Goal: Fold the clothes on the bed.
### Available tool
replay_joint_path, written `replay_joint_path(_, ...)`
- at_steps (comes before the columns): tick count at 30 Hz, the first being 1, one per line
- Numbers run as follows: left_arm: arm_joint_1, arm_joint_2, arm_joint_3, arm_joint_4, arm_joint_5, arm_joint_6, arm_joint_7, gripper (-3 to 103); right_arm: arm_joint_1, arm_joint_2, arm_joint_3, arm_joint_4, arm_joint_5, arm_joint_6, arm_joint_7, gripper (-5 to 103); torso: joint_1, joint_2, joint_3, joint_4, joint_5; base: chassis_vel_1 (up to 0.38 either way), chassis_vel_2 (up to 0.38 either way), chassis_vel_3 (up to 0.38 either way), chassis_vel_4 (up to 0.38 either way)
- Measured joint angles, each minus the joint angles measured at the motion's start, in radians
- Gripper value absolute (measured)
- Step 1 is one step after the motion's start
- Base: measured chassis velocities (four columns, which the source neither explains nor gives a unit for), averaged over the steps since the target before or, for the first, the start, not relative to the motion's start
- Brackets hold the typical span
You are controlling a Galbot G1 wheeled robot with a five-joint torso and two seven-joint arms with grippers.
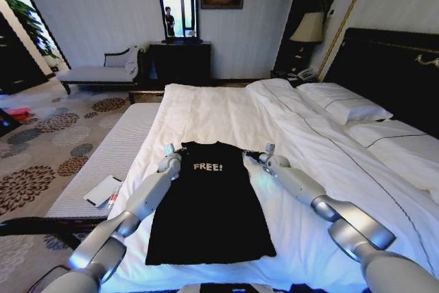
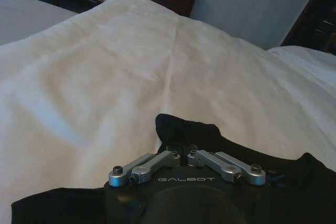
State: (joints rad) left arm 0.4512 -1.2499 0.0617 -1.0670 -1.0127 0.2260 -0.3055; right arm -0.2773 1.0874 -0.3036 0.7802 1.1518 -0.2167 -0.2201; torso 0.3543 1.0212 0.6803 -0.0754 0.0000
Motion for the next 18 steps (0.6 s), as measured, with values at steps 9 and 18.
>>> replay_joint_path(9,-0.005,0.003,0.003,0.004,0.007,0.0,0.015,1,0.006,-0.002,0.012,0.037,0.124,-0.076,0.043,43,0.0,0.0,0.0,0.0,0.0001,0.0,0.0,0.0,0.0)
replay_joint_path(18,-0.005,0.003,0.011,0.009,0.013,-0.001,0.03,1,-0.001,0.035,0.014,0.007,0.097,-0.076,0.049,76,0.0,0.0,0.0,0.0001,-0.0001,0.0,0.0,0.0,0.0)
